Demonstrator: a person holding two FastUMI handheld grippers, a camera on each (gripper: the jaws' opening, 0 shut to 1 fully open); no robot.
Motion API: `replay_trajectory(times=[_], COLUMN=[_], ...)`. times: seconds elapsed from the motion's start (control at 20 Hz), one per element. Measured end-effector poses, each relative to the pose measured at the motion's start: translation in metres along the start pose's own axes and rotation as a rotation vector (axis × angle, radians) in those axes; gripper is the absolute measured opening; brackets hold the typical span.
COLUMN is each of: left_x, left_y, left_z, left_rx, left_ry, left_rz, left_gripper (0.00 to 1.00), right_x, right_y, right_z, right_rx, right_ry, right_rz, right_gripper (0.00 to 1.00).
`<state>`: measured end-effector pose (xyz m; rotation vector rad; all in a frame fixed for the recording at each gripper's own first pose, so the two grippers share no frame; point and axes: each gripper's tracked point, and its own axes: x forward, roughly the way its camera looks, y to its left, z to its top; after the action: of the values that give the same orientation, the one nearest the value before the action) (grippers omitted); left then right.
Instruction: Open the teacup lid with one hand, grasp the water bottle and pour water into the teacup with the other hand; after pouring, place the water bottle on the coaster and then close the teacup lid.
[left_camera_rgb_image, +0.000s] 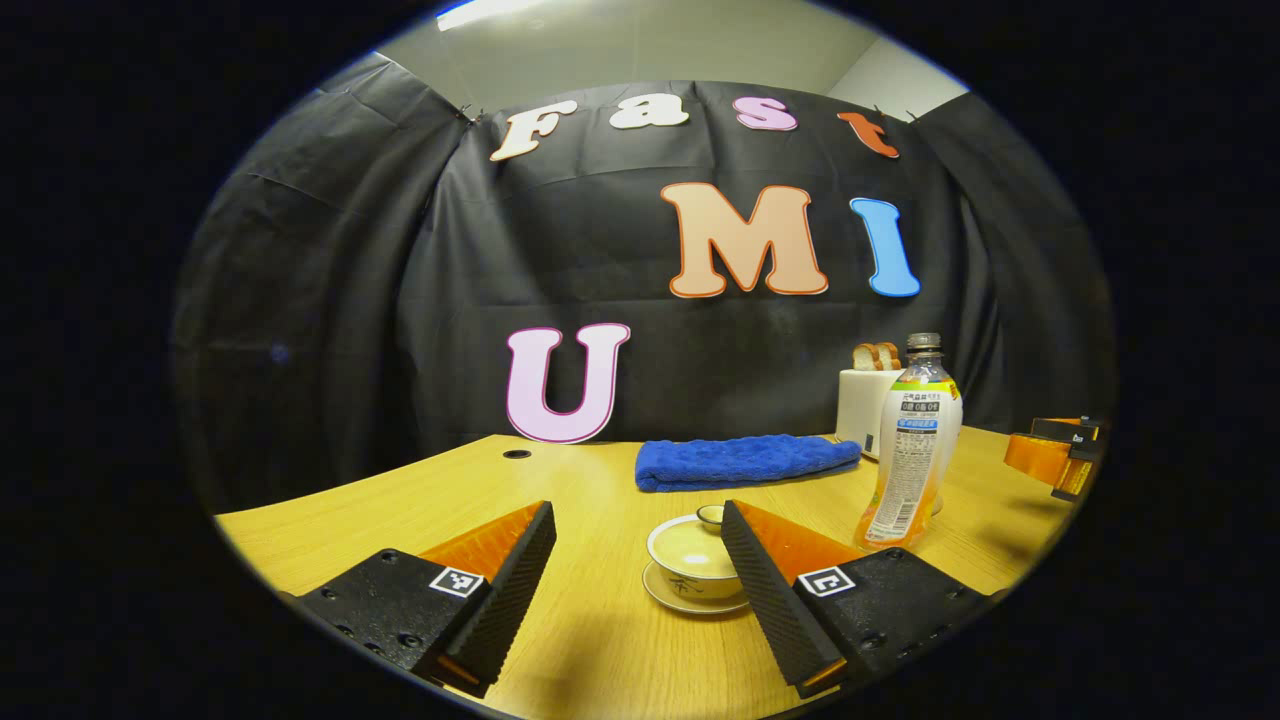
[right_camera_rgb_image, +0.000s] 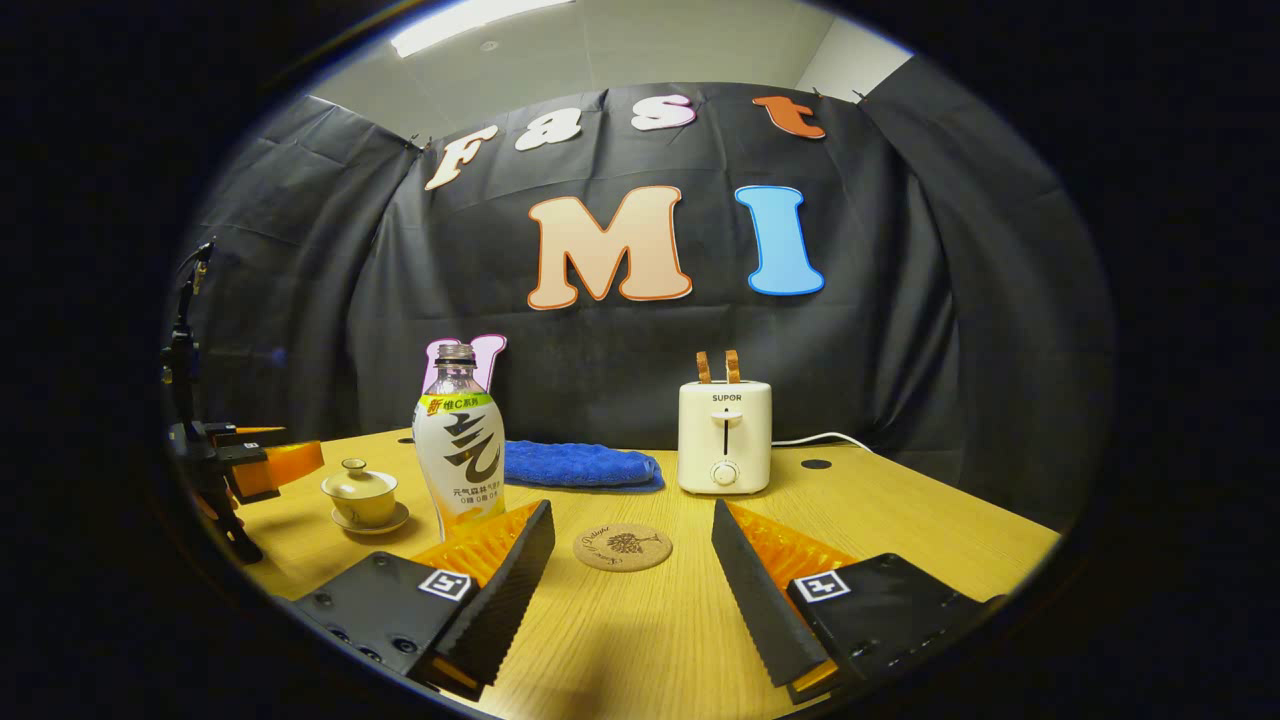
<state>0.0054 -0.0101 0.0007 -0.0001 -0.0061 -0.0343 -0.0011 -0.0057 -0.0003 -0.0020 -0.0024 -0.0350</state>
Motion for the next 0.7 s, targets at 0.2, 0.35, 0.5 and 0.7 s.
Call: replay_trajectory(times=[0.2,0.35,0.5,0.7], left_x=[0.010,0.018,0.026,0.038], left_y=[-0.010,-0.023,-0.032,-0.045], left_z=[-0.002,-0.001,-0.003,-0.011], left_rx=[0.000,-0.002,-0.001,0.004], left_ry=[0.005,0.001,0.007,0.051], left_rz=[-0.056,-0.127,-0.184,-0.261], left_gripper=[0.97,0.97,0.91,0.86], right_x=[0.000,0.000,0.000,0.000], right_y=[0.000,0.000,0.000,0.000], right_z=[0.000,0.000,0.000,0.000], right_rx=[0.000,0.000,0.000,0.000], right_ry=[0.000,0.000,0.000,0.000], right_rz=[0.000,0.000,0.000,0.000], right_gripper=[0.95,0.96,0.96,0.95])
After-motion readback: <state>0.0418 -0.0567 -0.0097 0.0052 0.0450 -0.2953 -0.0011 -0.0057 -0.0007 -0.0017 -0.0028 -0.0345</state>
